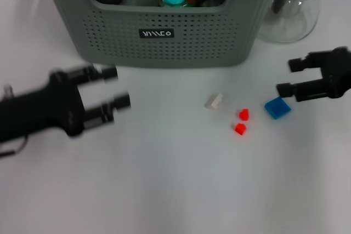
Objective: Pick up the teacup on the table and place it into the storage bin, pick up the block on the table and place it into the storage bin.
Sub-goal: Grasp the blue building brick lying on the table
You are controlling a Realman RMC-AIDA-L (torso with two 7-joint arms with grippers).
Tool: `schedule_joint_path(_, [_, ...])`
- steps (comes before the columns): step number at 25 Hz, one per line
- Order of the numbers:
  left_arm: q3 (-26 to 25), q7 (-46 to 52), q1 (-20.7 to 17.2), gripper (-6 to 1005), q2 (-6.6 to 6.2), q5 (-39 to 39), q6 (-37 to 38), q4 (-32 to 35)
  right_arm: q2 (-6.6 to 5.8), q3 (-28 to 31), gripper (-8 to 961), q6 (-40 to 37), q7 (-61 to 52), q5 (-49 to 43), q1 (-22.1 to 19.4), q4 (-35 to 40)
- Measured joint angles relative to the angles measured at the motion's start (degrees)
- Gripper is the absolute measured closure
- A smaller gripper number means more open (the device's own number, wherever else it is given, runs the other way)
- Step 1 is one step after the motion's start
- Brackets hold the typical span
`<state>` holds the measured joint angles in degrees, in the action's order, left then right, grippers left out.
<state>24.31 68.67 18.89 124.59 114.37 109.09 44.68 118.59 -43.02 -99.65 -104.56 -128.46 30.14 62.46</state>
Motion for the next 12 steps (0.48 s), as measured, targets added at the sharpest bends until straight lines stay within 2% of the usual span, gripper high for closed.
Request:
schedule_joint_path(5, [-0.7,-3.7,0.2,372,0.09,6.4,-0.4,-4.3,0.38,-6.9,98,-4.5,-13.9,-14.9,5.6,12.6])
schedule_joint_path(9, [-0.9,-5.7,0.6,372,0.01,7.5,-1.0,-7.2,1.44,-11.8,98,-6.2,-16.9,-27.3,10.8,12.1])
schedule_joint_path(12, [-1.1,-6.3,0.8,372,-0.03,8.1,-1.4,-8.1,1.71,-17.8,99,-4.0,-17.3,-29.7,11.8,9.7])
